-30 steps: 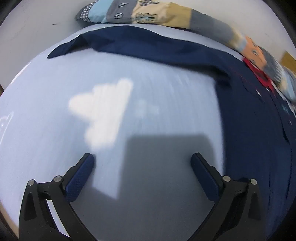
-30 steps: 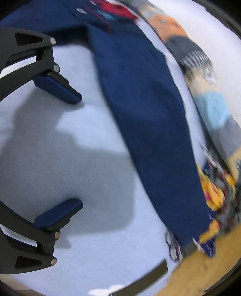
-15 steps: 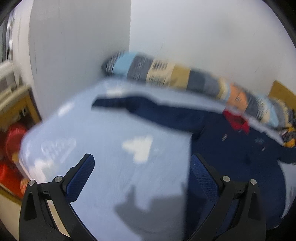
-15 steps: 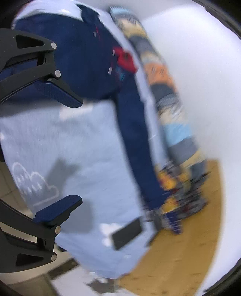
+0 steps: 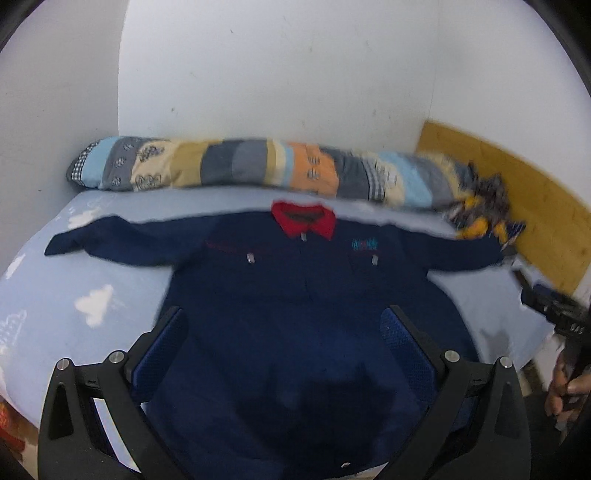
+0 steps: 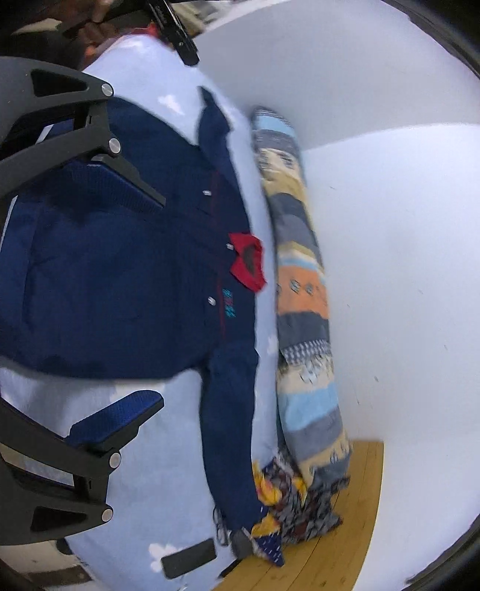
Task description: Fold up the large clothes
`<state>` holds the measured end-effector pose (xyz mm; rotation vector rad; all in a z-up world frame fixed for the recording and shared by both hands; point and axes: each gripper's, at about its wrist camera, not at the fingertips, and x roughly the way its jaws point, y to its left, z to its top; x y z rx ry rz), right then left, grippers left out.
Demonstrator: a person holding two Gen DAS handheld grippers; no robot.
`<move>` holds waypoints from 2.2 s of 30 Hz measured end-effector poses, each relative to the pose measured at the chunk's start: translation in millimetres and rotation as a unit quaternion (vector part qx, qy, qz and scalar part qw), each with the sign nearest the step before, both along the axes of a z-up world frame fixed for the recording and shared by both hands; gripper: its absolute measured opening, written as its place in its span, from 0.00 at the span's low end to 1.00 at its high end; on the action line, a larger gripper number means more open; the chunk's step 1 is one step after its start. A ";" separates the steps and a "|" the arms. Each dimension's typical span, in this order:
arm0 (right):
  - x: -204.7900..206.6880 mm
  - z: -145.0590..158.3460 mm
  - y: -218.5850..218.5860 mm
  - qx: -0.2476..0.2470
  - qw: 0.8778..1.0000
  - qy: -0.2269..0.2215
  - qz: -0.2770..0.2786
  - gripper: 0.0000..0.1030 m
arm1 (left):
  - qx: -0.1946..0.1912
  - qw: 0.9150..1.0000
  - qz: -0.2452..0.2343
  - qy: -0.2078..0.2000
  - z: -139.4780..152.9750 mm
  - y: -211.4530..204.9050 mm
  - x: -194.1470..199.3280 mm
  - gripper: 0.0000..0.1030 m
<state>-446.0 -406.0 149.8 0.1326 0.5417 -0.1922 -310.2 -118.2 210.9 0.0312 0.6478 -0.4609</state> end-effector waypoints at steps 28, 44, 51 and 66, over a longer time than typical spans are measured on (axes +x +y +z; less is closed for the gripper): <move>54.3 -61.0 58.7 -0.017 0.996 0.083 0.040 0.91 | 0.124 0.992 0.010 -0.005 -73.1 -73.5 -11.6 1.00; 52.9 -60.5 47.1 -0.002 0.996 0.089 0.028 0.91 | 0.124 0.992 0.016 -0.001 -81.0 -72.1 -14.6 1.00; 51.8 -60.9 37.6 0.016 0.996 0.088 0.018 0.91 | 0.124 0.992 0.014 0.001 -82.6 -69.7 -11.3 1.00; 47.2 -62.0 2.9 0.102 0.991 0.084 -0.014 0.91 | 0.116 0.993 0.007 0.014 -82.3 -71.5 -2.4 1.00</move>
